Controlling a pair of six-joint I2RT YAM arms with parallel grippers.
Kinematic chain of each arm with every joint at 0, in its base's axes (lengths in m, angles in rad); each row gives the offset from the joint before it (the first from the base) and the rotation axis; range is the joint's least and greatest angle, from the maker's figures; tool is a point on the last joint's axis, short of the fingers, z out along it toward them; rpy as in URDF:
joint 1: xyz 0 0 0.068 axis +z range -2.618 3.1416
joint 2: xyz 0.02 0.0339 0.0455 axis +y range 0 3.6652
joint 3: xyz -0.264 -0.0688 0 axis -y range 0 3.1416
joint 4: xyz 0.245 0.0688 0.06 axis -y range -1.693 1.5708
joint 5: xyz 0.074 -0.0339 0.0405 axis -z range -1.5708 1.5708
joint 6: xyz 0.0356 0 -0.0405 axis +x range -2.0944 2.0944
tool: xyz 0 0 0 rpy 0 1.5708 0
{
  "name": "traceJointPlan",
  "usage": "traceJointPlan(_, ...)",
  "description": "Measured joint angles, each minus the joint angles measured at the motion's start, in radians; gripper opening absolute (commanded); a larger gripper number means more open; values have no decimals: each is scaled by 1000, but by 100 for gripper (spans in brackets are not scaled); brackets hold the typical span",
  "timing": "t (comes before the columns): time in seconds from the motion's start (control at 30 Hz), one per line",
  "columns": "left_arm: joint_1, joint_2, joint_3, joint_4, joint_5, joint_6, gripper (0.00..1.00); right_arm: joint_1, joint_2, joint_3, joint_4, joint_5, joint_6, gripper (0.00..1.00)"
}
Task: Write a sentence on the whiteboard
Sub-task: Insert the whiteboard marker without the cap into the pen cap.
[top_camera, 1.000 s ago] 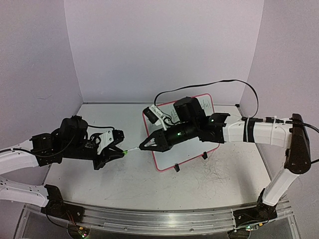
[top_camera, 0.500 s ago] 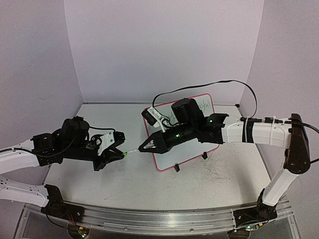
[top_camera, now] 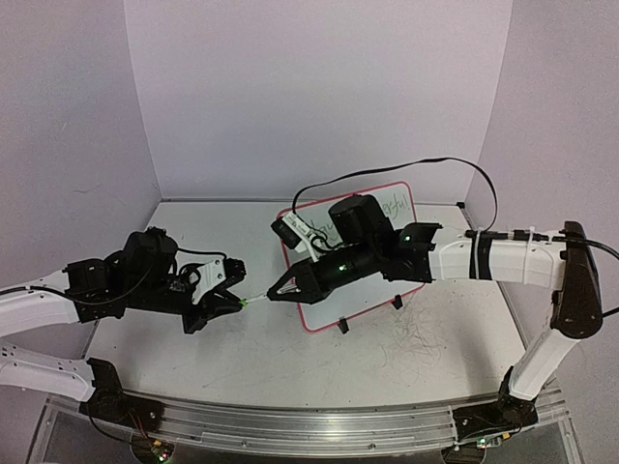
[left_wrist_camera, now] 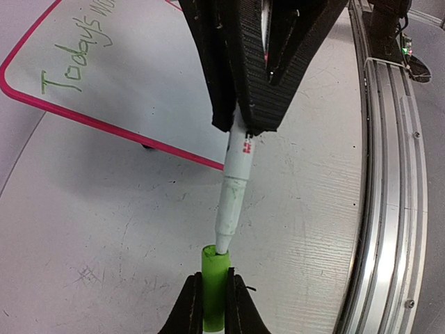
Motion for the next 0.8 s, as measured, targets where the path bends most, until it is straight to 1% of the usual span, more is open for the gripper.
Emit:
traceJointPlan(0.4, -18, 2, 0, -16, -19, 11, 0, 4, 13, 5, -7, -5, 1, 0)
traceJointPlan(0.6, -62, 2, 0, -66, -64, 29, 0, -15, 71, 50, -48, -99, -7, 0)
traceJointPlan(0.8, -122, 44, 42, -46, -90, 55, 0, -36, 104, 98, -124, -189, -57, 0)
